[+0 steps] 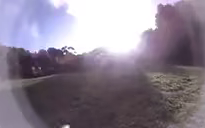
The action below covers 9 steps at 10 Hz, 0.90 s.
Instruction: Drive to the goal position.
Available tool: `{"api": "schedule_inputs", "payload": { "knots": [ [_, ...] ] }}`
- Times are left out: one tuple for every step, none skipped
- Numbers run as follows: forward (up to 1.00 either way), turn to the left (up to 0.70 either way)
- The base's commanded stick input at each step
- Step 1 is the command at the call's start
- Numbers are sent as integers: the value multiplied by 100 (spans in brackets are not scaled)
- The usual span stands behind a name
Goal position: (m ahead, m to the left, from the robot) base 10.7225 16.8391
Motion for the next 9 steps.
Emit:
{"api": "schedule_inputs", "payload": {
  "knots": [
    [70,5],
    [70,2],
    [70,1],
    [70,1],
    [70,1],
    [70,1],
    [70,1],
    [70,1],
    [70,1]
  ]
}}
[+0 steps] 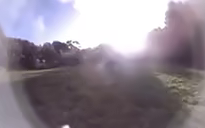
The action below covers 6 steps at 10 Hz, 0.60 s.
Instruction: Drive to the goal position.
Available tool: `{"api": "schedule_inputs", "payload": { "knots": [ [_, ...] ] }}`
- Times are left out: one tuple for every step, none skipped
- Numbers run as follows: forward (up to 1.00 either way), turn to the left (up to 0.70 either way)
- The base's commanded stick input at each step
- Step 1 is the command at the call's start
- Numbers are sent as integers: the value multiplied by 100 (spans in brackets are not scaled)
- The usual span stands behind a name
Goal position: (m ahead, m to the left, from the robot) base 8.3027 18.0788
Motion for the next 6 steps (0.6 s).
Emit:
{"api": "schedule_inputs", "payload": {
  "knots": [
    [70,1],
    [70,1],
    [70,1],
    [70,1],
    [70,1],
    [70,1]
  ]
}}
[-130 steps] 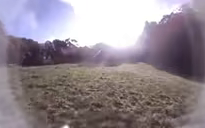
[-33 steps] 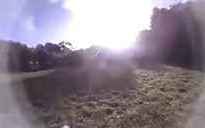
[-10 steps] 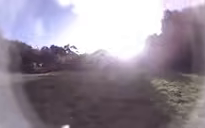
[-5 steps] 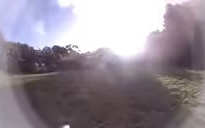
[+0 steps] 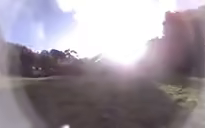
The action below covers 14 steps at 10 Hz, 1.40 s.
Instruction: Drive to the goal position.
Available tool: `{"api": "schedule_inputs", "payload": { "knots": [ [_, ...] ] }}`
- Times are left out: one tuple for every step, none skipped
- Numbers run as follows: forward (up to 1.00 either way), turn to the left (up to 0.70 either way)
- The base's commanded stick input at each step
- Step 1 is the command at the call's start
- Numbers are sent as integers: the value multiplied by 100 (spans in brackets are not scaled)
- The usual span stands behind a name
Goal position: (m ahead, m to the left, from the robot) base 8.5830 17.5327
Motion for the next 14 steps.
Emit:
{"api": "schedule_inputs", "payload": {
  "knots": [
    [70,1],
    [70,1],
    [70,1],
    [70,1],
    [70,1],
    [70,0],
    [70,1],
    [70,0],
    [70,1],
    [70,0],
    [70,0],
    [70,0],
    [70,1],
    [70,0]
  ]
}}
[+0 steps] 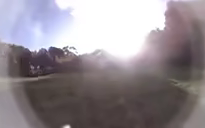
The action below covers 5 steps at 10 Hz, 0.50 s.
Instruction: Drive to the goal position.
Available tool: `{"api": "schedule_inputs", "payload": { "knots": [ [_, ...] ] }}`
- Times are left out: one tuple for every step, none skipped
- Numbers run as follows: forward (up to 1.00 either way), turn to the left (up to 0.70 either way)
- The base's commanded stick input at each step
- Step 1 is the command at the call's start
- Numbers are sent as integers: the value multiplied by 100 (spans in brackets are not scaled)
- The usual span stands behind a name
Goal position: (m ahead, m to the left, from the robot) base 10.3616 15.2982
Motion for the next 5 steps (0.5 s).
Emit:
{"api": "schedule_inputs", "payload": {
  "knots": [
    [70,0],
    [70,1],
    [70,0],
    [70,1],
    [70,0]
  ]
}}
